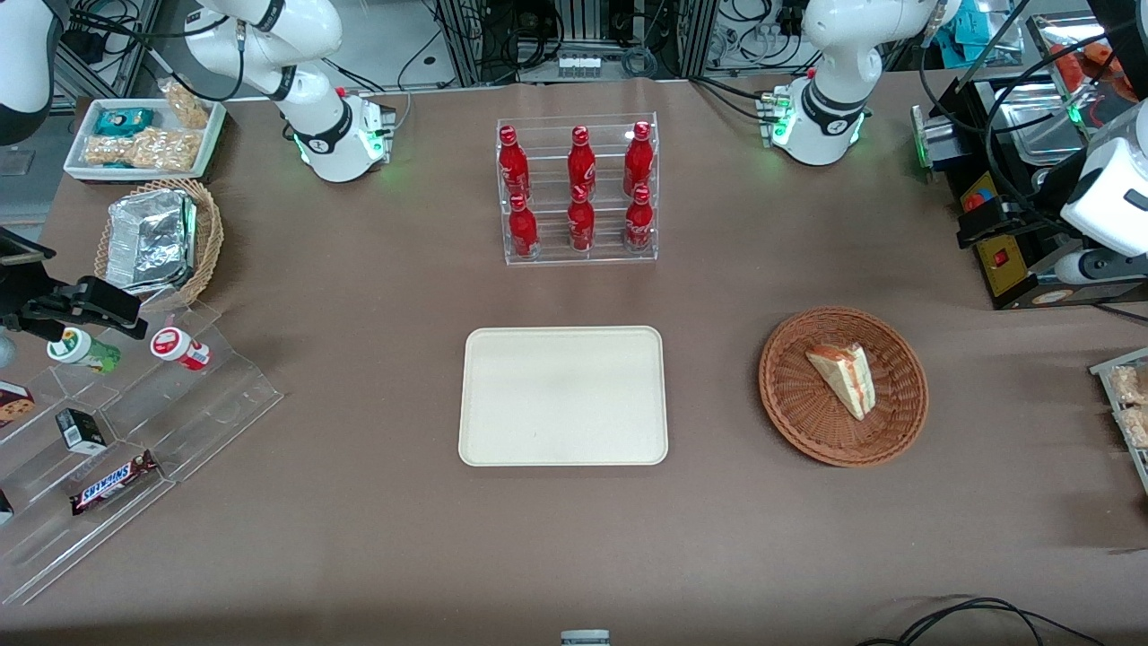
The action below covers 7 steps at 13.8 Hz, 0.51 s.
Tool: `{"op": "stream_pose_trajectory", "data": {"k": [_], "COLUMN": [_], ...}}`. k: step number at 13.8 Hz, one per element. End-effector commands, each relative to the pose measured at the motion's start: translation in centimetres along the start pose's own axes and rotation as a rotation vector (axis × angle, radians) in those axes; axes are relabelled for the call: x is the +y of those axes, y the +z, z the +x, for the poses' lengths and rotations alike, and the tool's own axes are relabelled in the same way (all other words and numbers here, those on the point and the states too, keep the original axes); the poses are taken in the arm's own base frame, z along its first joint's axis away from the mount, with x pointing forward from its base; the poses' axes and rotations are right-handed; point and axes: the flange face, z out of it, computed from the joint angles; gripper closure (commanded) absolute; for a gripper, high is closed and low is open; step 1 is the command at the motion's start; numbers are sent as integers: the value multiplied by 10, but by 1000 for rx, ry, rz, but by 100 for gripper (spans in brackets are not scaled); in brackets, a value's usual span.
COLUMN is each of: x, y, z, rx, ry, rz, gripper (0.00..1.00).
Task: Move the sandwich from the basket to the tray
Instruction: 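Move the left gripper over the sandwich in the wicker basket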
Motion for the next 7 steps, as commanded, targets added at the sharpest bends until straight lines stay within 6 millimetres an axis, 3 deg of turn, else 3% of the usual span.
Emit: {"op": "stream_pose_trajectory", "data": {"k": [1,7], "x": [1,-3], "y": [-8,4], "z": [-7,0], "rx": [21,-5], "ry": [15,2], "rz": [0,0], "gripper": [0,0]}}
